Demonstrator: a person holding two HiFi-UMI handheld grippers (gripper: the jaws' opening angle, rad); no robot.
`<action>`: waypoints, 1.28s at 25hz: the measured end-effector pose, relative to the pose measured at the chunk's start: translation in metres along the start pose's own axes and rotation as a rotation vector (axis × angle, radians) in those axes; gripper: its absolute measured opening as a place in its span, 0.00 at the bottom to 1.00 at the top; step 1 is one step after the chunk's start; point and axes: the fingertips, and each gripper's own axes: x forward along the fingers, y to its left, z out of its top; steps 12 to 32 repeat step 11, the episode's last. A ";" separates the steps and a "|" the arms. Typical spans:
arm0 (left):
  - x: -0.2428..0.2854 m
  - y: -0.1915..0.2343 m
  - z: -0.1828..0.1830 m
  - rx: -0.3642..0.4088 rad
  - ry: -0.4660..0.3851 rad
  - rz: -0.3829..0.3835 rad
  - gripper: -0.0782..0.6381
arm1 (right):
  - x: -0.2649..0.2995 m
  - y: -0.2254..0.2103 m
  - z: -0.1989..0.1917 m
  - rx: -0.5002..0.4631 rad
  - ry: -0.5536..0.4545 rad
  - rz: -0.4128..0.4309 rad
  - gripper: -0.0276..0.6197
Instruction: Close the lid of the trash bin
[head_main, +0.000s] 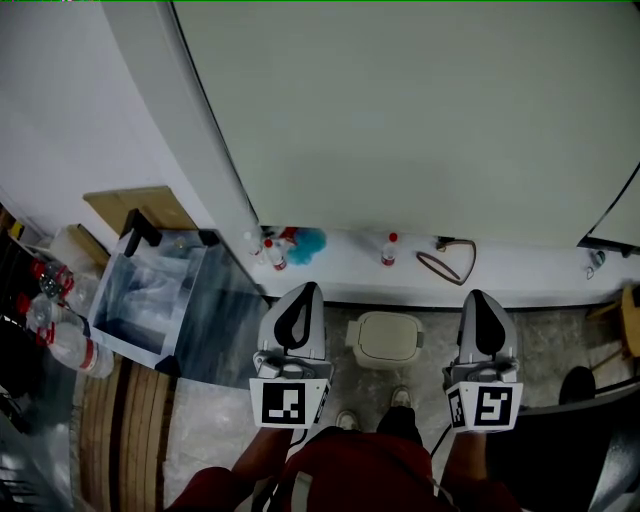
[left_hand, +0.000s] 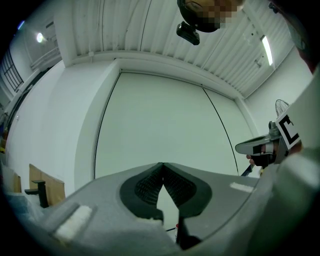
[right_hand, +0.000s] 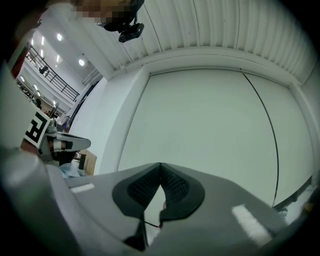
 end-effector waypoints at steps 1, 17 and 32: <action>0.000 0.000 0.000 -0.002 0.000 0.000 0.12 | 0.000 0.000 0.000 -0.002 0.002 -0.002 0.04; -0.003 -0.013 0.000 -0.005 -0.005 -0.014 0.12 | -0.012 -0.005 -0.001 -0.019 -0.001 -0.013 0.04; -0.003 -0.013 0.000 -0.005 -0.005 -0.014 0.12 | -0.012 -0.005 -0.001 -0.019 -0.001 -0.013 0.04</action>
